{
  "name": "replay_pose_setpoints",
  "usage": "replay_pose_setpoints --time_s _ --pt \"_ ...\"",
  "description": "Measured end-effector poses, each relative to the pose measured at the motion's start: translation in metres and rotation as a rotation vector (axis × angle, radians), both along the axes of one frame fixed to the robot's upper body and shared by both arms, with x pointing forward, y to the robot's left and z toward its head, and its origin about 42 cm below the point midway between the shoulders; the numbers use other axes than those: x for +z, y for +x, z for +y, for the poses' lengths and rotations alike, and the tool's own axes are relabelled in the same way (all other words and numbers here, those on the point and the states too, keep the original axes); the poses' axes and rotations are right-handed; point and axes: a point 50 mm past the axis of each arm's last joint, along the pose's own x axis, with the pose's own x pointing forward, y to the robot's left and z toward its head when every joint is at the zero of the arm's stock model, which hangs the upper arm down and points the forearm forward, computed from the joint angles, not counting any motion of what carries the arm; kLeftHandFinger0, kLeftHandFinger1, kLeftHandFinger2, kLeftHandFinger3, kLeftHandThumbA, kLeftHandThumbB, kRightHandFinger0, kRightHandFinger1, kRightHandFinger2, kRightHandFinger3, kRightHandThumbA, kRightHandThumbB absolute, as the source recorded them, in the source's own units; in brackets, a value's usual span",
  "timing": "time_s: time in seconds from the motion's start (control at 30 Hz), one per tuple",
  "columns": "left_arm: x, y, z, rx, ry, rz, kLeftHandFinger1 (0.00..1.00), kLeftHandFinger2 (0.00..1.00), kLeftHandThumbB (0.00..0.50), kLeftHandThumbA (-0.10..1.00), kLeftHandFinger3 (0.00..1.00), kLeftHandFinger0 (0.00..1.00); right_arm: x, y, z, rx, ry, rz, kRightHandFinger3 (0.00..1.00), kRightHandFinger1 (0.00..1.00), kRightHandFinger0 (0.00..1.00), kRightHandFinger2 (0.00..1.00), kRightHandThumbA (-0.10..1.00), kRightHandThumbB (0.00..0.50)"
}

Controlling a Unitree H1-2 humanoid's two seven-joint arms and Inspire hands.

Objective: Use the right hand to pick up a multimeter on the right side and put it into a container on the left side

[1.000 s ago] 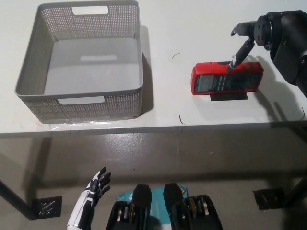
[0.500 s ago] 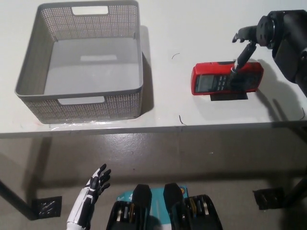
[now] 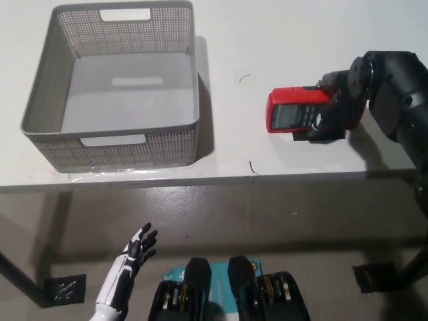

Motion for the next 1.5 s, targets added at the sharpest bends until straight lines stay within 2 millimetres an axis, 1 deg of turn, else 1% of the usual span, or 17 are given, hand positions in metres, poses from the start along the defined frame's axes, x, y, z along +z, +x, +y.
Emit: replay_pose_setpoints --time_s 0.27,0.3,0.33,0.37,0.4,0.43,0.47,0.5,0.53,0.6,0.87,1.03,1.17,1.23,1.27,1.43,1.5 --pt "0.0 0.0 -0.004 -0.016 0.006 0.0 1.0 1.0 0.415 1.0 1.0 1.0 -0.019 -0.003 0.001 -0.011 0.02 -0.071 1.0 1.0 1.0 1.0 0.9 0.5" --pt "0.001 0.001 -0.005 -0.018 0.008 -0.003 1.0 1.0 0.417 1.0 1.0 1.0 -0.024 -0.003 0.001 -0.012 0.021 -0.099 1.0 1.0 1.0 1.0 0.62 0.415" --pt "0.001 0.001 -0.005 -0.019 0.008 -0.004 1.0 1.0 0.417 1.0 1.0 1.0 -0.027 -0.004 0.001 -0.012 0.019 -0.119 1.0 1.0 1.0 1.0 0.56 0.437" --pt "0.002 0.002 -0.005 -0.019 0.009 -0.006 1.0 1.0 0.421 1.0 1.0 1.0 -0.029 -0.004 0.001 -0.01 0.021 -0.141 1.0 0.97 0.93 1.0 0.39 0.348" --pt "0.002 0.003 -0.005 -0.02 0.01 -0.008 1.0 1.0 0.422 1.0 1.0 1.0 -0.032 -0.004 0.0 -0.011 0.026 -0.17 0.73 0.57 0.45 0.68 0.07 0.3" --pt "0.003 0.004 -0.005 -0.021 0.012 -0.009 1.0 1.0 0.413 1.0 1.0 1.0 -0.035 -0.005 -0.001 -0.011 0.03 -0.193 0.5 0.3 0.17 0.43 -0.09 0.231" --pt "0.003 0.004 -0.005 -0.021 0.013 -0.01 1.0 1.0 0.411 1.0 1.0 1.0 -0.037 -0.005 -0.001 -0.01 0.031 -0.219 0.32 0.07 0.01 0.29 -0.1 0.15" --pt "0.003 0.004 -0.005 -0.021 0.013 -0.01 1.0 1.0 0.405 1.0 1.0 1.0 -0.038 -0.005 -0.002 -0.01 0.034 -0.238 0.41 0.13 0.0 0.43 -0.1 0.152" --pt "0.003 0.004 -0.005 -0.021 0.015 -0.01 1.0 1.0 0.401 1.0 1.0 1.0 -0.04 -0.006 -0.003 -0.009 0.042 -0.258 0.61 0.3 0.04 0.69 -0.1 0.156" --pt "0.003 0.005 -0.004 -0.021 0.017 -0.011 1.0 1.0 0.406 1.0 1.0 1.0 -0.047 -0.008 -0.005 -0.017 0.083 -0.294 0.75 0.45 0.02 0.85 -0.1 0.15" --pt "0.009 0.012 -0.004 -0.025 0.019 -0.029 1.0 1.0 0.428 1.0 1.0 1.0 -0.061 -0.013 -0.025 -0.134 0.327 -0.431 0.76 0.53 0.01 0.79 -0.1 0.122" --pt "0.012 0.016 -0.005 -0.031 0.016 -0.037 1.0 1.0 0.406 1.0 1.0 1.0 -0.06 -0.014 -0.036 -0.22 0.47 -0.463 0.8 0.59 0.06 0.87 -0.1 0.134" --pt "0.011 0.015 -0.004 -0.03 0.016 -0.034 1.0 1.0 0.386 1.0 1.0 1.0 -0.063 -0.015 -0.042 -0.326 0.624 -0.452 0.81 0.46 0.0 0.83 -0.1 0.125" --pt "0.01 0.015 -0.004 -0.03 0.016 -0.032 1.0 1.0 0.402 1.0 1.0 1.0 -0.065 -0.015 -0.045 -0.386 0.712 -0.439 1.0 0.48 0.01 0.9 -0.1 0.137" --pt "0.01 0.015 -0.004 -0.029 0.016 -0.031 1.0 1.0 0.401 1.0 1.0 1.0 -0.067 -0.016 -0.047 -0.424 0.768 -0.427 1.0 0.46 0.0 0.89 -0.1 0.117" --pt "0.008 0.015 -0.004 -0.029 0.016 -0.025 1.0 1.0 0.389 1.0 1.0 1.0 -0.075 -0.019 -0.05 -0.595 0.999 -0.372 1.0 0.15 0.0 0.74 -0.1 0.171" --pt "0.007 0.015 -0.004 -0.028 0.016 -0.021 1.0 1.0 0.385 1.0 1.0 1.0 -0.078 -0.02 -0.051 -0.659 1.082 -0.343 1.0 0.02 0.0 0.66 -0.1 0.146"
